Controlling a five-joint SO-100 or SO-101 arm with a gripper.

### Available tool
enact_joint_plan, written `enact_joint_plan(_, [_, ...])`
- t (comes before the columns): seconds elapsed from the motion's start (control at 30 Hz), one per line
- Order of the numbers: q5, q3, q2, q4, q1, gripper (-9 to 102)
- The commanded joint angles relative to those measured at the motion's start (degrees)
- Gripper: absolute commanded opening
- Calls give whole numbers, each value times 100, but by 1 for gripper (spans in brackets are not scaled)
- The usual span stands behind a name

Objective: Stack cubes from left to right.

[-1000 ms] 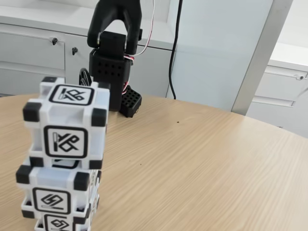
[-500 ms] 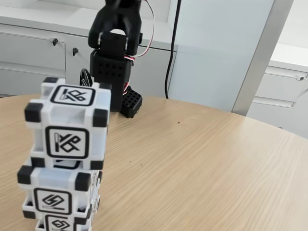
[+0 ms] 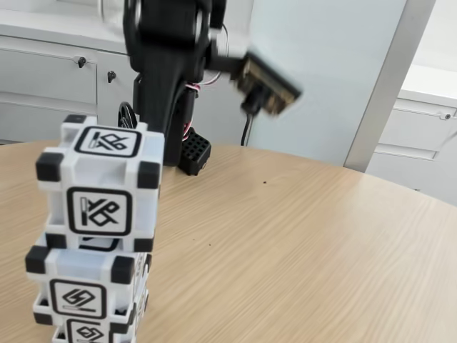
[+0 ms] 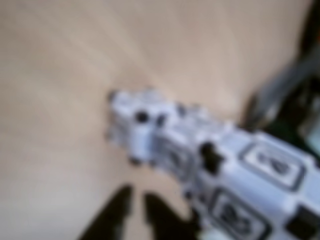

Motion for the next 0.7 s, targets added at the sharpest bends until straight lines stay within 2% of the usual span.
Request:
enact_joint_plan(0.0, [-220,176,53,-114,53,0])
enact_joint_plan(0.67, [-360,580,53,-132,26,0])
